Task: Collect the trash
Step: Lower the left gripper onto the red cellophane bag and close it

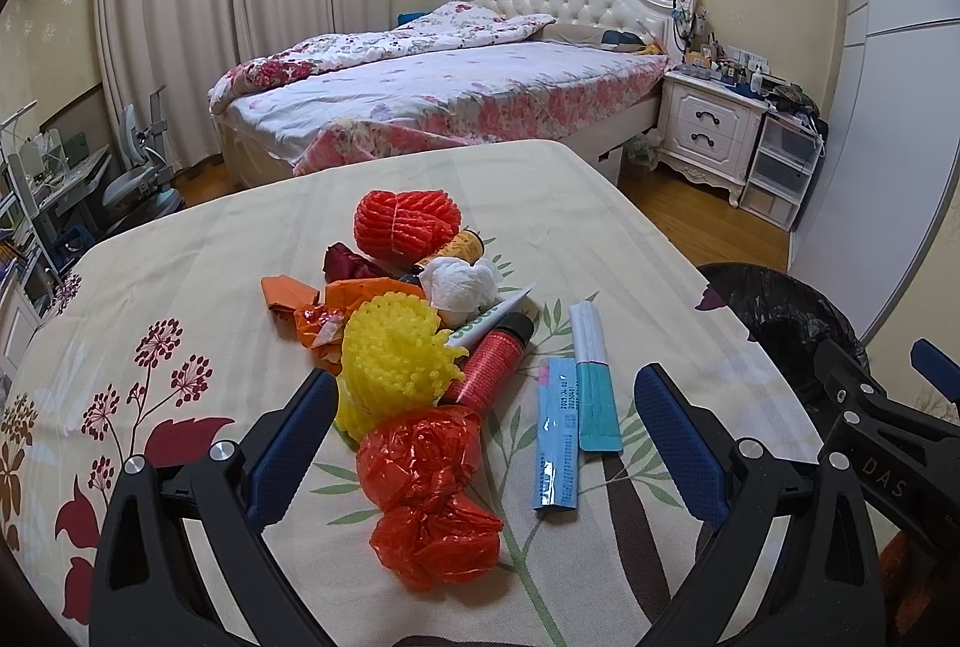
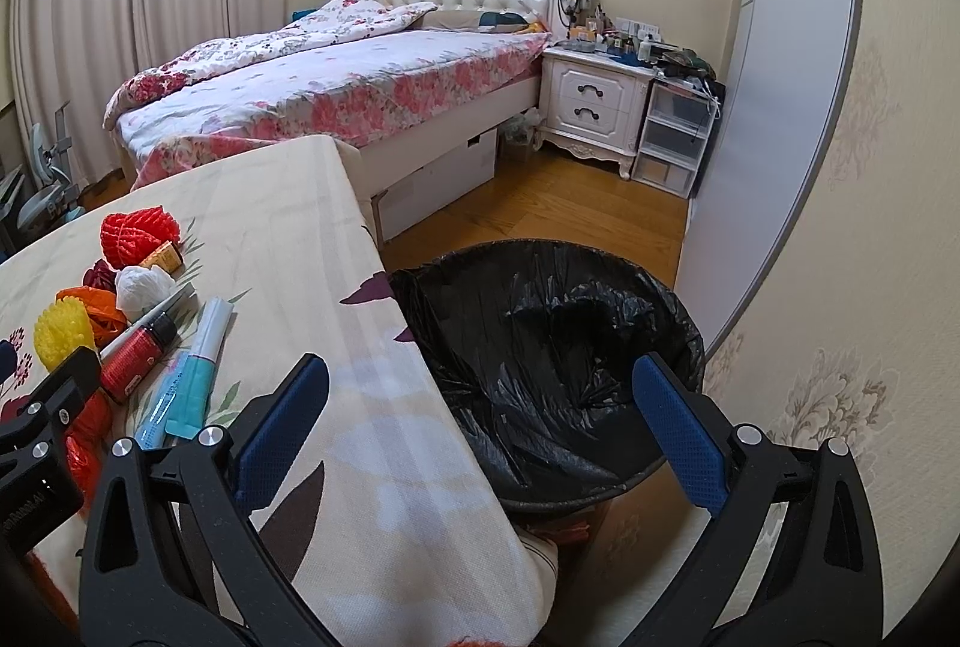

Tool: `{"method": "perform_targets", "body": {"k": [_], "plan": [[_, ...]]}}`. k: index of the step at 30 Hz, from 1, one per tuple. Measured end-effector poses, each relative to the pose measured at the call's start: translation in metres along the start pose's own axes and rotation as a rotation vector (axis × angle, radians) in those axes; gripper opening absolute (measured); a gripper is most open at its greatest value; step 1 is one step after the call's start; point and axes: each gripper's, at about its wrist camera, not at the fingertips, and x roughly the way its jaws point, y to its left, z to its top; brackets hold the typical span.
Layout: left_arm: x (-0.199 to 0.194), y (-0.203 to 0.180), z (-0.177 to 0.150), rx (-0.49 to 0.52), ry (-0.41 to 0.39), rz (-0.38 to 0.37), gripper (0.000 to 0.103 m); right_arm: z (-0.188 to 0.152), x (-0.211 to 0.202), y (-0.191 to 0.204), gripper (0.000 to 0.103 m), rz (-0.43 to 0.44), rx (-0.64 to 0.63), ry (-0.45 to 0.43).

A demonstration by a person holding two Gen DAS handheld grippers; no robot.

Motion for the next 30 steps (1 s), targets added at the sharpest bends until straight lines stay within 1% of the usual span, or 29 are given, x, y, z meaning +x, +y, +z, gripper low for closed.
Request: {"method": "perform_targets", "body": {"k": [5,7,13,15,17,21,26,30], "plan": [[0.003,0.001,-0.004,-0.002,0.006,0.008,0.096,-0.007,0.004,0.0,0.099,0.007,-0.001,0.008],[0.006,0.007,-0.014,-0.005,0.013,0.013,0.096,-0.011,0.003,0.001,0.099,0.009,-0.007,0.009],[0.007,0.023,-0.028,-0.023,0.039,0.042,0.096,-0.02,-0.001,0.008,0.097,0.028,-0.03,0.02],[0.006,0.029,-0.031,-0.035,0.049,0.05,0.096,-0.016,-0.001,0.009,0.087,0.037,-0.032,0.032],[0.004,0.034,-0.033,-0.047,0.057,0.055,0.096,-0.013,0.001,0.008,0.083,0.047,-0.03,0.046],[0.001,0.033,-0.036,-0.046,0.07,0.049,0.096,-0.012,0.001,0.008,0.083,0.05,-0.033,0.056],[0.002,0.025,-0.036,-0.021,0.092,0.021,0.096,-0.012,0.0,0.009,0.083,0.049,-0.034,0.058],[0.004,0.025,-0.037,-0.018,0.109,0.02,0.096,-0.011,0.004,0.011,0.083,0.052,-0.037,0.064]]}}
